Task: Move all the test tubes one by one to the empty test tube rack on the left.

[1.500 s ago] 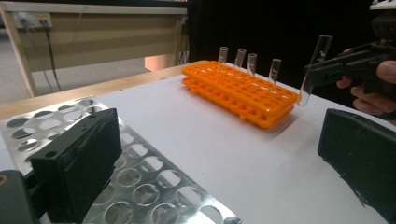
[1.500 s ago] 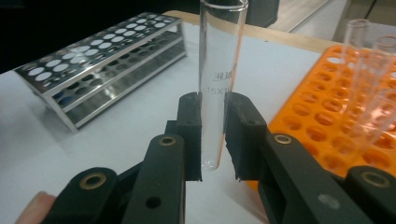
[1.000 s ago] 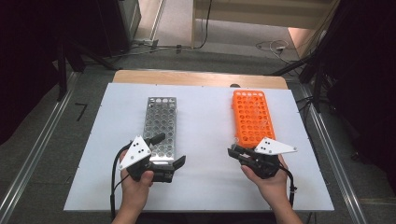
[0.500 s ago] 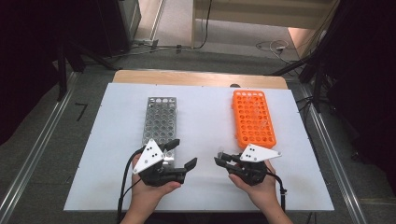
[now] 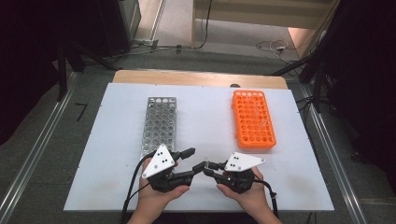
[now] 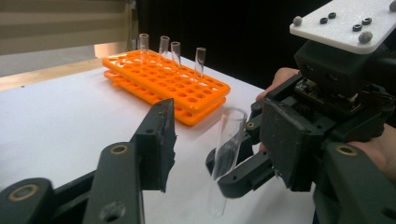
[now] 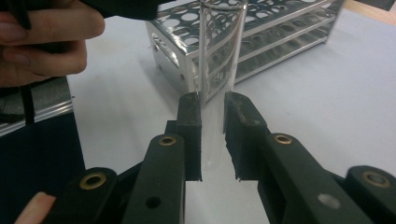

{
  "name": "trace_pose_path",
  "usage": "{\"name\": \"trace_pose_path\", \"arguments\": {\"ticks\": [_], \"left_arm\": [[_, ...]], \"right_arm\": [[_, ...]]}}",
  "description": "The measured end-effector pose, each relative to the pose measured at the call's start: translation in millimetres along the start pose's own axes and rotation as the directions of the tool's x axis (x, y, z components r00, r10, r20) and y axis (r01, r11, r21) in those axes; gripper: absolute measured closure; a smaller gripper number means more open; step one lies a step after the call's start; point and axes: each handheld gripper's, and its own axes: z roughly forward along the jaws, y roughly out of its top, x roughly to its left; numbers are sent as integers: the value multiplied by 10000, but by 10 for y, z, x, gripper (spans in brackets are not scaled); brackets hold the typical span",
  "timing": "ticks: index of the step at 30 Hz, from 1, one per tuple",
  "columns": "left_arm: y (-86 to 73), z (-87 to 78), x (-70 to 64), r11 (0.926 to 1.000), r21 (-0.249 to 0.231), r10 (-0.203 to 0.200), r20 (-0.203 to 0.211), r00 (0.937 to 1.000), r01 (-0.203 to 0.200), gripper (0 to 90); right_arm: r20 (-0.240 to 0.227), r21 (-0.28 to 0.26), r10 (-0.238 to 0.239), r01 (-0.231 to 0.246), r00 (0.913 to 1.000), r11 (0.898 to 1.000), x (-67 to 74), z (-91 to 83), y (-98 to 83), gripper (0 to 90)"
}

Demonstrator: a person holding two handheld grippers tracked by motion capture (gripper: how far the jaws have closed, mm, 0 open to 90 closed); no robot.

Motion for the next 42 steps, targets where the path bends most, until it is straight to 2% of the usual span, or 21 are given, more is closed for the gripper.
{"name": "trace_pose_path", "arguments": {"ticks": [8, 17, 26, 29, 34, 42], "left_arm": [[-27, 56, -49, 9995, 284, 127, 346, 9993, -137, 603], [-39, 81, -64, 9989, 443, 135, 421, 9990, -153, 720], [-36, 74, -65, 9986, 474, 209, 287, 9994, -222, 748], [-26, 68, -54, 9990, 433, 79, 294, 9995, -92, 752], [7, 52, -29, 9990, 439, 72, 57, 10000, -74, 753], [91, -11, 86, 9997, 258, -20, -294, 9996, 28, 754]], "right_arm": [[-251, -7, -283, 283, 9993, 9996, 97, 32, 27, 741], [-269, -31, -349, 348, 9990, 9994, 124, 30, 37, 741], [-336, -67, -289, 287, 9990, 9996, 118, 33, 34, 740], [-389, -160, -113, 107, 9992, 9998, 116, 33, 30, 731], [-612, -262, -49, 33, 9981, 9997, 77, 5, 27, 605], [-478, -418, 80, -100, 9988, 9991, -36, -132, -2, 390]]}}
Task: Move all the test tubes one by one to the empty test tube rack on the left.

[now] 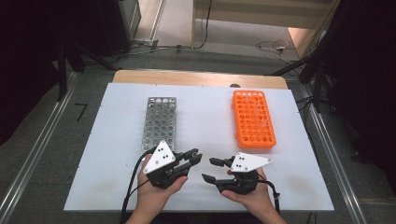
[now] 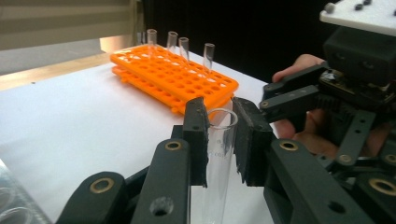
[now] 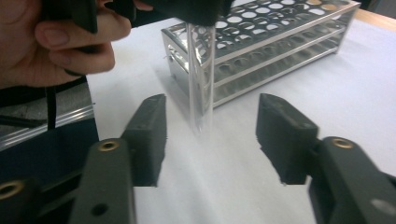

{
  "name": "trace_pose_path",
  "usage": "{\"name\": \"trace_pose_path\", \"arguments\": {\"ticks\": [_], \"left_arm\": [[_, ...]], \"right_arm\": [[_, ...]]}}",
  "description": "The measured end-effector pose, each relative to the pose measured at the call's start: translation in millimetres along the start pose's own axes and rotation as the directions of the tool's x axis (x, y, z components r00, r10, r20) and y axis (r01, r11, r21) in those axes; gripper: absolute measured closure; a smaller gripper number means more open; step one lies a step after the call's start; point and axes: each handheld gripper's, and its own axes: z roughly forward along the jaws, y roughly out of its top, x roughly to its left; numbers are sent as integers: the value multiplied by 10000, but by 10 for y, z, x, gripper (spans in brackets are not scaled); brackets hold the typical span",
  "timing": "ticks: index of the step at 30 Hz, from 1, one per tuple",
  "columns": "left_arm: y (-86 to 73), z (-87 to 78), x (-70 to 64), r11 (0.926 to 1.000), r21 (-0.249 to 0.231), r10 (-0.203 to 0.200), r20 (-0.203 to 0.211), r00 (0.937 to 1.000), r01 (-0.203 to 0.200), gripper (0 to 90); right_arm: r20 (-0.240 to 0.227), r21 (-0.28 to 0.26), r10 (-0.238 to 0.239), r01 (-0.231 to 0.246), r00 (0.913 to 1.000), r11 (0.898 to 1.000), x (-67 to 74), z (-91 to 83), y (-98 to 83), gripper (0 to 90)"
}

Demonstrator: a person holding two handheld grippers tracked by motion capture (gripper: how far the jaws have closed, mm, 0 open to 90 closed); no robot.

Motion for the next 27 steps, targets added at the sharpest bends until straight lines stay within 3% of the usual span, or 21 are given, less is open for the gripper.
{"name": "trace_pose_path", "arguments": {"ticks": [5, 12, 16, 27], "left_arm": [[83, -38, 87, 9999, -151, 31, -315, 9995, -36, 754], [198, -75, 234, 9995, -306, -42, -668, 9978, 22, 754], [234, -95, 335, 9991, -420, -107, -932, 9956, 68, 754], [386, -106, 698, 9977, -648, -290, -1419, 9894, 200, 754]], "right_arm": [[150, -159, 158, -155, 9998, 9998, -82, -113, -24, 214], [813, -283, 511, -490, 9954, 9984, -224, -321, -92, 0], [1237, -429, 735, -686, 9896, 9967, -305, -463, -176, 0], [1635, -400, 1144, -1093, 9799, 9932, -439, -717, -370, 0]]}}
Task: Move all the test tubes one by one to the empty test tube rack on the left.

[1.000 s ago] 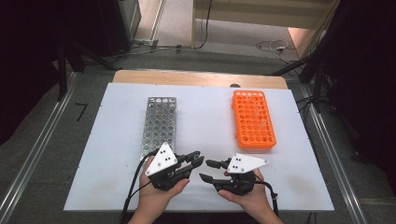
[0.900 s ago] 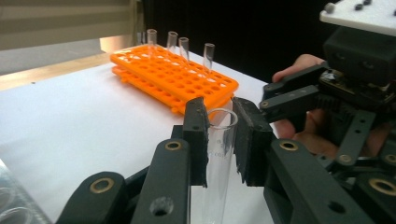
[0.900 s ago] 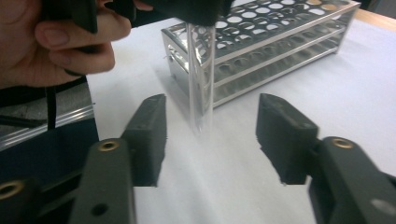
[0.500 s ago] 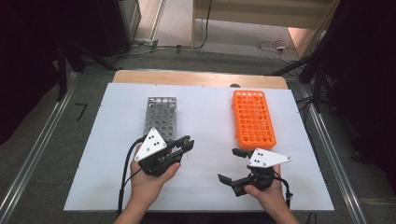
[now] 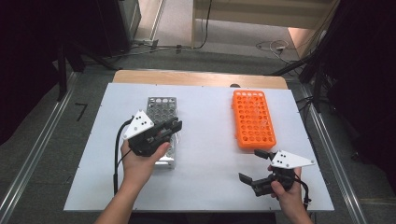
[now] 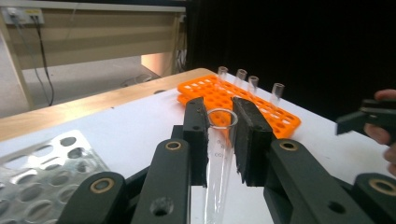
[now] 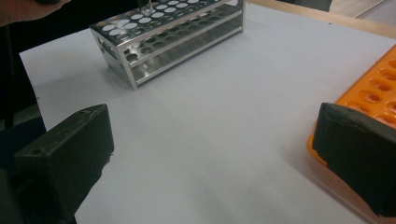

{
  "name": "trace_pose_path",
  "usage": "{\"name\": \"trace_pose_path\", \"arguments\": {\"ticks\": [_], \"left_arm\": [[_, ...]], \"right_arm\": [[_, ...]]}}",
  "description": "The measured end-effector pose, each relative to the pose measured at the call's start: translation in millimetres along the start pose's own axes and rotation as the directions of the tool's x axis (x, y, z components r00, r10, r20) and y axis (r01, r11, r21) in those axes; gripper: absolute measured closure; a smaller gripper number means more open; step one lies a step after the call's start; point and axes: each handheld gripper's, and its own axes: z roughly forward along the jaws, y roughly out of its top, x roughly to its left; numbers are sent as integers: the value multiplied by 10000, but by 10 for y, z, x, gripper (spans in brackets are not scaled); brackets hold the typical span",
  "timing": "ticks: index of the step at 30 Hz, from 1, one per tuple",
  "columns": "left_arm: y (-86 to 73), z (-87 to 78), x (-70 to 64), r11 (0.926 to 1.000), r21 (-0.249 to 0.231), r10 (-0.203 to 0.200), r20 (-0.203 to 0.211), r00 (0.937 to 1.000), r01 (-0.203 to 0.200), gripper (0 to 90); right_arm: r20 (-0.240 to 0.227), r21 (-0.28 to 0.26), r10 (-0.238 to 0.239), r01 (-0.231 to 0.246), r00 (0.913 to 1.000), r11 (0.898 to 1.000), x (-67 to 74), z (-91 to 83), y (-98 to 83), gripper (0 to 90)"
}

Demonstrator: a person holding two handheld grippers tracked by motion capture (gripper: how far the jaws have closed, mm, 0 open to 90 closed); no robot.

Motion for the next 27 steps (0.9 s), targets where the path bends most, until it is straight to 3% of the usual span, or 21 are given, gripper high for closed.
{"name": "trace_pose_path", "arguments": {"ticks": [11, 23, 27], "left_arm": [[127, 143, 406, 9991, -248, -348, -461, 9983, 337, 754], [248, 400, 723, 9997, -200, -140, -1124, 9936, 119, 755], [233, 488, 825, 9994, -251, -265, -1375, 9902, 233, 755]], "right_arm": [[40, -36, 149, -149, 9999, 9999, -54, -10, -50, 0], [71, -106, 220, -219, 9997, 9997, -89, -39, -66, 0], [87, -108, 218, -217, 9997, 9997, -97, -45, -68, 0]]}}
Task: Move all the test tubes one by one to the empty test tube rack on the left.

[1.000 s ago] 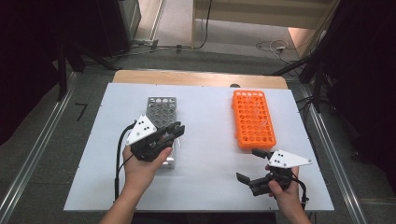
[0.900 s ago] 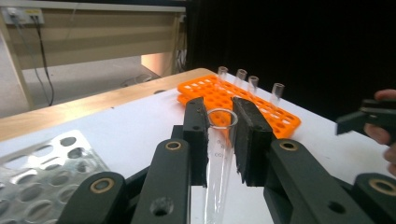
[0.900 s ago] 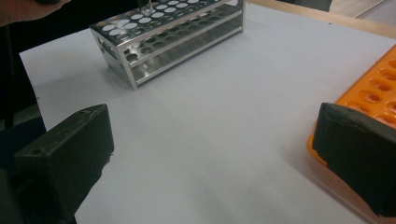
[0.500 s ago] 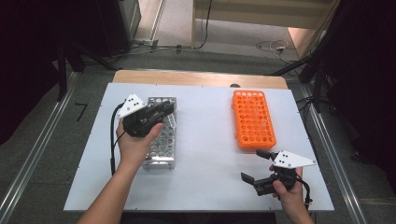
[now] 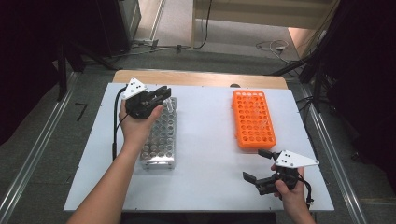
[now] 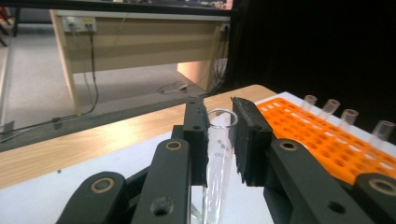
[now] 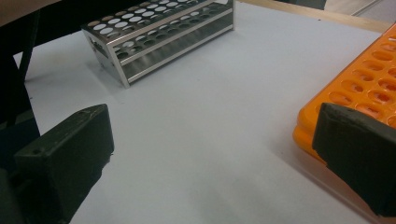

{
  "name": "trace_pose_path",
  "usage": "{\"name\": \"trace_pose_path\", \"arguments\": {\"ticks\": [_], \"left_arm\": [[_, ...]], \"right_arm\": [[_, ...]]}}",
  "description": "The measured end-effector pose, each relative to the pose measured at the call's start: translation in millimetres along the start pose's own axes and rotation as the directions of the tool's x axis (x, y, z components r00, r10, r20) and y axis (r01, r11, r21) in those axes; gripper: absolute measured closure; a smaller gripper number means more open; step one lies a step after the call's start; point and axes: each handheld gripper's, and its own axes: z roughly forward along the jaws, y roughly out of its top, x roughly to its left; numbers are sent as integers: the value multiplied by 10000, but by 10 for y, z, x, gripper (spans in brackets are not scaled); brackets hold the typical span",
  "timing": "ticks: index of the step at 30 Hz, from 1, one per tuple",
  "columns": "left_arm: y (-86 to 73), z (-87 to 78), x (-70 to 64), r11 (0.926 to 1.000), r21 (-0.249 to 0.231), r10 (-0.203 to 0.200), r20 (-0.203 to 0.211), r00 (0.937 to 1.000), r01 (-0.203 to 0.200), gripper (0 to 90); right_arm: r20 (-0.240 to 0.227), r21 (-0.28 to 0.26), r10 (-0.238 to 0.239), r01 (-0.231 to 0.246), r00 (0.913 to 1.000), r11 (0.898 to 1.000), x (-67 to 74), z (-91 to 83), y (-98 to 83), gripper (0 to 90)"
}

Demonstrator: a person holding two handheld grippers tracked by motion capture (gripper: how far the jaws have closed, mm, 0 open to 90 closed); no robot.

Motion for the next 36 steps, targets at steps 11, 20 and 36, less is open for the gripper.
{"name": "trace_pose_path", "arguments": {"ticks": [11, 20, 36], "left_arm": [[5, 266, 148, 10000, -29, -68, -528, 9986, 67, 755], [-28, 461, 258, 9998, 155, -144, -961, 9953, 159, 755], [-164, 645, 294, 9938, 1057, -221, -1288, 9914, 359, 754]], "right_arm": [[-4, -28, 24, -24, 10000, 10000, -14, -7, -4, 0], [8, -38, 55, -55, 10000, 10000, -21, -15, -9, 0], [13, -87, 18, -18, 10000, 10000, -34, -34, -6, 0]]}}
